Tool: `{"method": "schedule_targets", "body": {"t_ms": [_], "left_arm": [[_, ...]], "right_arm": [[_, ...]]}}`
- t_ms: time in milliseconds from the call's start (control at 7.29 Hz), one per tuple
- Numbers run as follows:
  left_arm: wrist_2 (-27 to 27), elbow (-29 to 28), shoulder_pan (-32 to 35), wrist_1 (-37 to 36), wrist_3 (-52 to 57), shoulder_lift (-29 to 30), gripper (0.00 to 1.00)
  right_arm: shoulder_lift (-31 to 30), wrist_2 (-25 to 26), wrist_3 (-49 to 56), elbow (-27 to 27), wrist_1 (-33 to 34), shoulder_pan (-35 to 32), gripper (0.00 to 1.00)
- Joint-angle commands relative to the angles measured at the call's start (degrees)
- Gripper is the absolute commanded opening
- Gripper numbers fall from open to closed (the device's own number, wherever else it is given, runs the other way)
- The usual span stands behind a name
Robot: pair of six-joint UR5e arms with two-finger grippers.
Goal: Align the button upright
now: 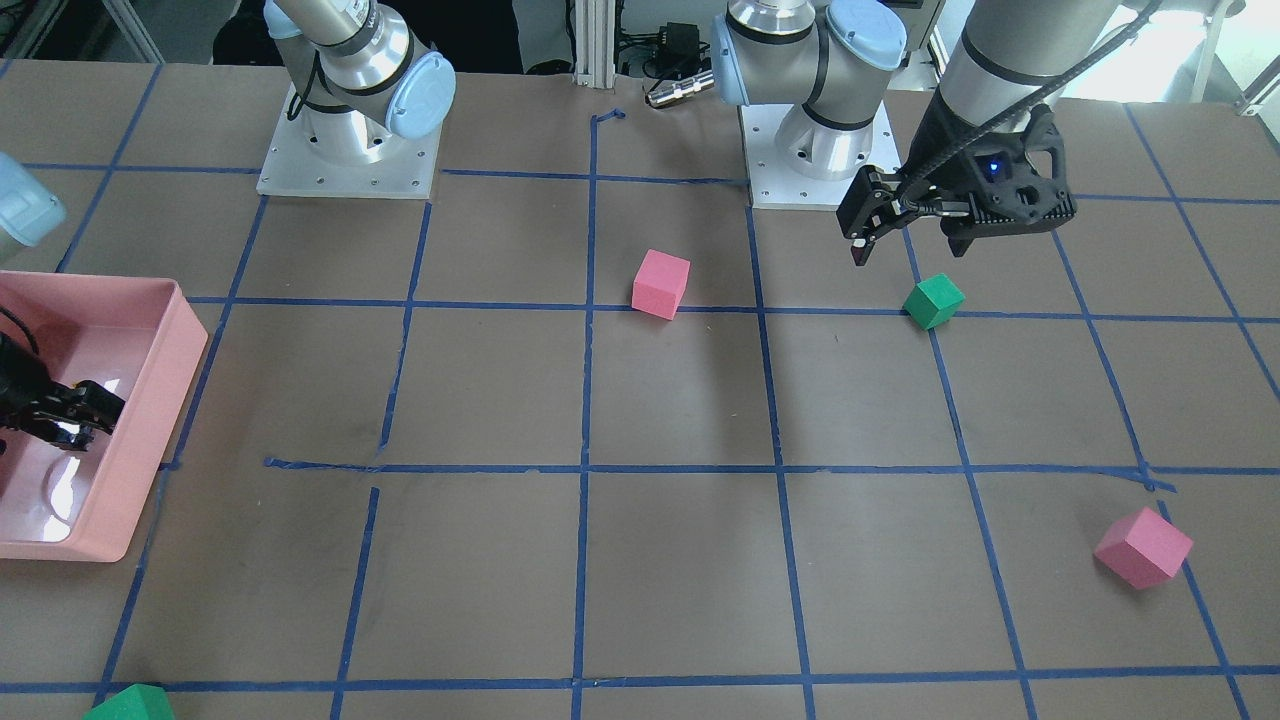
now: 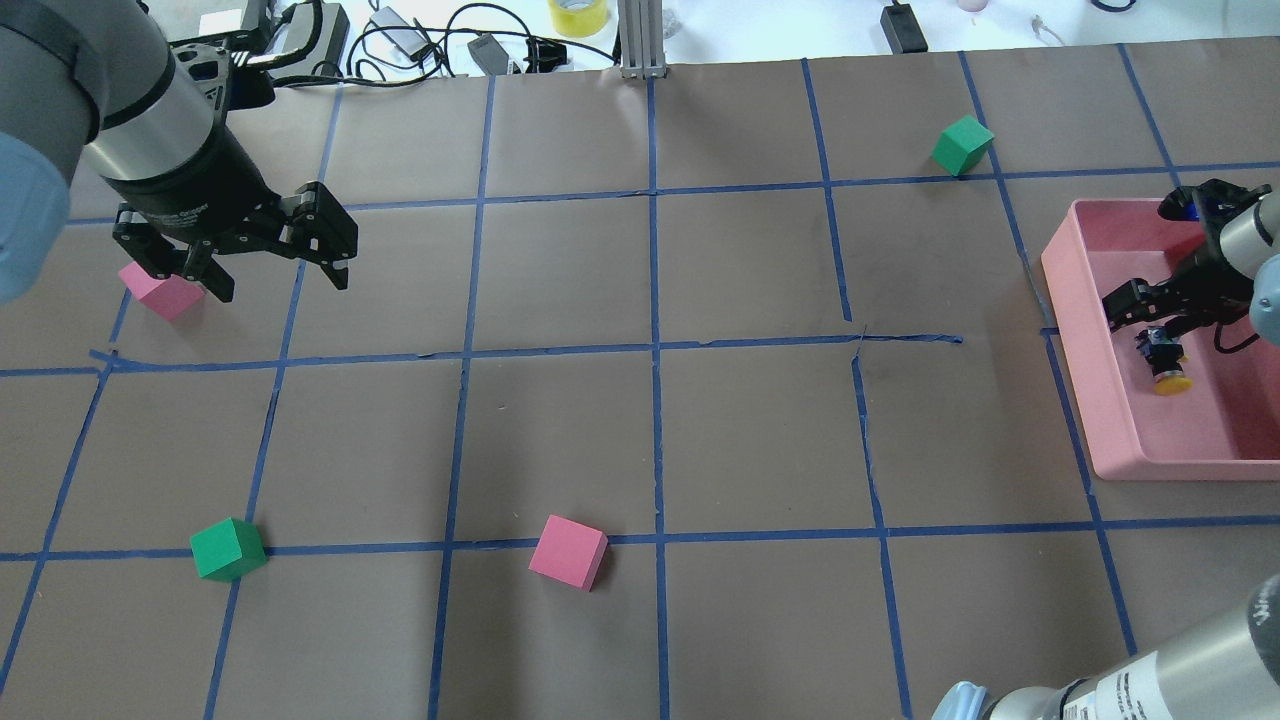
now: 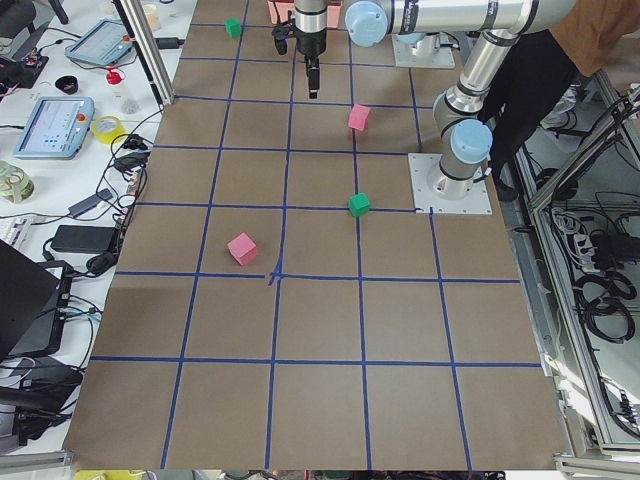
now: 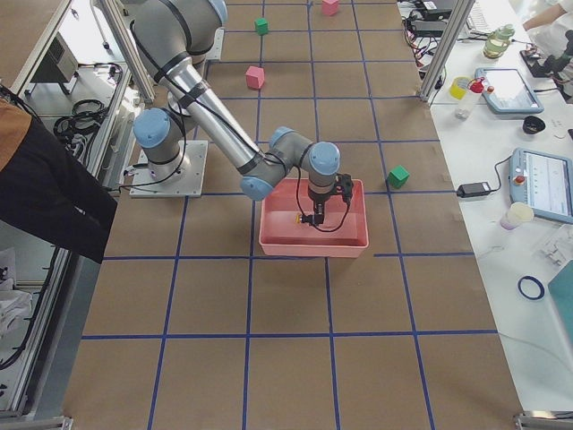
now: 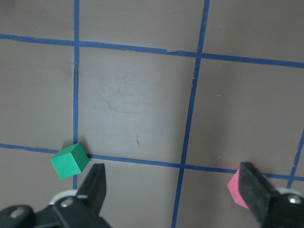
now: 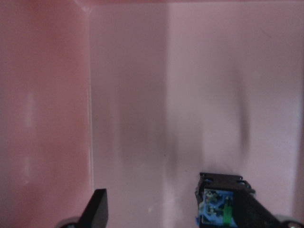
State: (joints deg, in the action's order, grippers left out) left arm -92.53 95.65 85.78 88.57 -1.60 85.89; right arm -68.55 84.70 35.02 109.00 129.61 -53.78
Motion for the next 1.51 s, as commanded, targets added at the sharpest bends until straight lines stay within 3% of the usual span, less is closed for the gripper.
{"method": "schedule_targets", "body": {"t_ms": [0,275,961,1098,1373], "left_arm": [[0.59,-0.46,0.62,0.19,1.15,-0.29,1.0],[0.33,-0.82,0.62,0.2,7.91,-0.9,1.0],[0.5,-2.84,0.53,1.95,7.4,-0.11,1.0],[0.59,-2.75,0.53,2.74,7.31,-0.11,1.0],[0.51,-2.49,0.53,2.75,7.31,-0.63,1.0]], "right_arm": [[-0.36,-0.5,-1.09,-1.42,-0.06,-0.01,1.0],[-0.97,0.28,-0.49,-1.69,-0.58,0.08,1.0],[-2.56,0.72,0.21,0.24,-0.94,0.08,1.0],[-2.47,4.38,2.14,0.94,-0.76,-0.01,1.0],[-1.77,4.07,2.15,1.04,-0.67,-0.01,1.0]]}}
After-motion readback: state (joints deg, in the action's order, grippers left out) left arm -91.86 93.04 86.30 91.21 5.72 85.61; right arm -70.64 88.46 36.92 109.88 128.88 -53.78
